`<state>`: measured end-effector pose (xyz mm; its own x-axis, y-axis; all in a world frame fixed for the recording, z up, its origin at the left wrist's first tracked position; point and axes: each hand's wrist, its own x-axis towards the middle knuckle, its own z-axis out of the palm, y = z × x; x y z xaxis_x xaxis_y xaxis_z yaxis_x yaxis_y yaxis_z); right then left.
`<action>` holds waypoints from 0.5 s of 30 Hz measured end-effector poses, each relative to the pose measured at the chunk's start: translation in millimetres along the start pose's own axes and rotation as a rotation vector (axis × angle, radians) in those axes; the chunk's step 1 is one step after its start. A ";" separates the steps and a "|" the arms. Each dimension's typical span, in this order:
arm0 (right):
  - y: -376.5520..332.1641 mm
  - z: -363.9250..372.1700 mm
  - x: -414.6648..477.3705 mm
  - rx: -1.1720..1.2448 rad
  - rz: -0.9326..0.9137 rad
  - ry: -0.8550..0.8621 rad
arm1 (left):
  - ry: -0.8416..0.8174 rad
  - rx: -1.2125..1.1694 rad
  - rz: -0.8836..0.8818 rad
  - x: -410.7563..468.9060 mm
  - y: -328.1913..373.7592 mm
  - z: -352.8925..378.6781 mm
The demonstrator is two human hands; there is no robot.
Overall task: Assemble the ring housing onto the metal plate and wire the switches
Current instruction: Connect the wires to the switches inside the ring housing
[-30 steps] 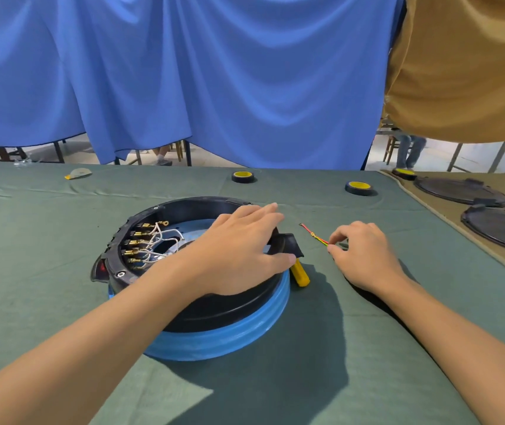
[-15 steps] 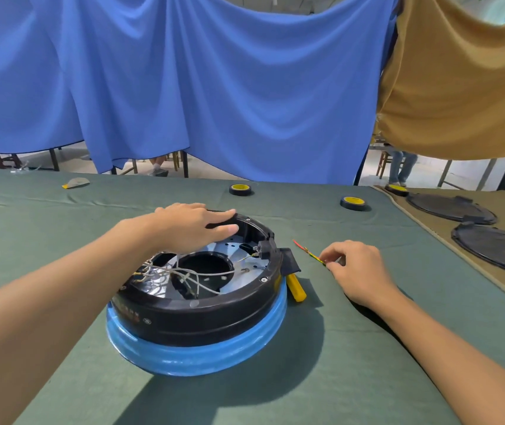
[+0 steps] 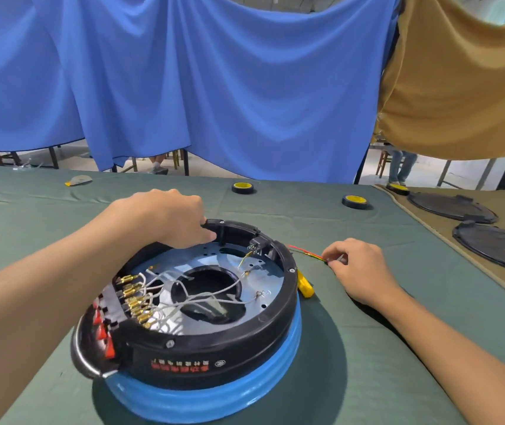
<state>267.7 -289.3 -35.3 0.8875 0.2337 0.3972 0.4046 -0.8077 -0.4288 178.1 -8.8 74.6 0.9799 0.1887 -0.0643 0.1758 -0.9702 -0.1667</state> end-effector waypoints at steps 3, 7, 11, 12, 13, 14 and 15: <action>0.2 -0.2 -0.1 -0.021 -0.009 0.006 | 0.033 0.079 -0.031 -3.7 1.8 -5.8; 1.0 -0.1 0.9 -0.029 -0.015 0.060 | 0.082 0.065 0.125 -2.0 7.6 -4.9; 1.8 2.1 2.0 -0.091 0.007 0.004 | 0.070 -0.155 0.367 4.3 9.6 4.6; 1.9 2.2 2.1 -0.102 0.008 -0.002 | 0.067 -0.175 0.399 6.3 9.1 7.2; 2.0 2.1 2.3 -0.106 0.007 0.000 | 0.063 -0.185 0.408 8.8 7.7 10.8; 2.3 2.0 2.6 -0.106 0.004 0.004 | 0.060 -0.193 0.401 10.6 6.4 14.1; 2.4 1.8 2.9 -0.102 0.004 0.008 | 0.067 -0.205 0.389 12.7 5.2 16.5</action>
<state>271.6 -289.6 -36.7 0.8870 0.2262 0.4027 0.3761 -0.8599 -0.3453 189.9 -9.0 56.7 0.9796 -0.2002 -0.0184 -0.1989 -0.9784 0.0567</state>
